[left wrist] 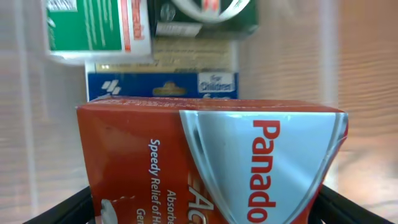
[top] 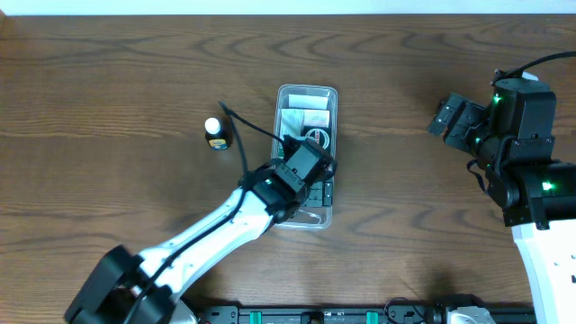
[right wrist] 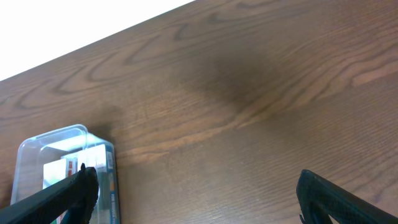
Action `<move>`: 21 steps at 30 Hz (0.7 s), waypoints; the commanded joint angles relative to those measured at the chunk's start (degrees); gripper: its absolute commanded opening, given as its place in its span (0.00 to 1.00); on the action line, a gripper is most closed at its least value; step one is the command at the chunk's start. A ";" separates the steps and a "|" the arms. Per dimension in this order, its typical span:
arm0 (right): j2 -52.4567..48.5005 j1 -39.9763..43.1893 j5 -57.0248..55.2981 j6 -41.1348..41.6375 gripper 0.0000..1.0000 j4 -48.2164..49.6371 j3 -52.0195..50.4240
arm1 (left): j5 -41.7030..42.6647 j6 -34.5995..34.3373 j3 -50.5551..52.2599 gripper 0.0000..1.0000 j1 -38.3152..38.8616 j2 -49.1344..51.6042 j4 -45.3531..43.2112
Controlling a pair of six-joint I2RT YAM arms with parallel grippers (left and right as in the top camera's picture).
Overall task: Pack container
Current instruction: 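Carry the red box right and lower it into the container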
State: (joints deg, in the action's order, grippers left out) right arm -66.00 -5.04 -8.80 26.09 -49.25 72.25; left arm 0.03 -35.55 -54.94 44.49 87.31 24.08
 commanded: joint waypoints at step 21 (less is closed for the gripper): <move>0.00 0.68 -0.20 0.20 0.99 -0.09 0.07 | -4.13 0.94 -0.81 0.88 0.33 2.14 3.34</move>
State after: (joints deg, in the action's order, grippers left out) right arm -66.00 -5.04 -8.80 26.09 -49.25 72.25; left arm -2.61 -35.53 -55.00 44.75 88.58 27.83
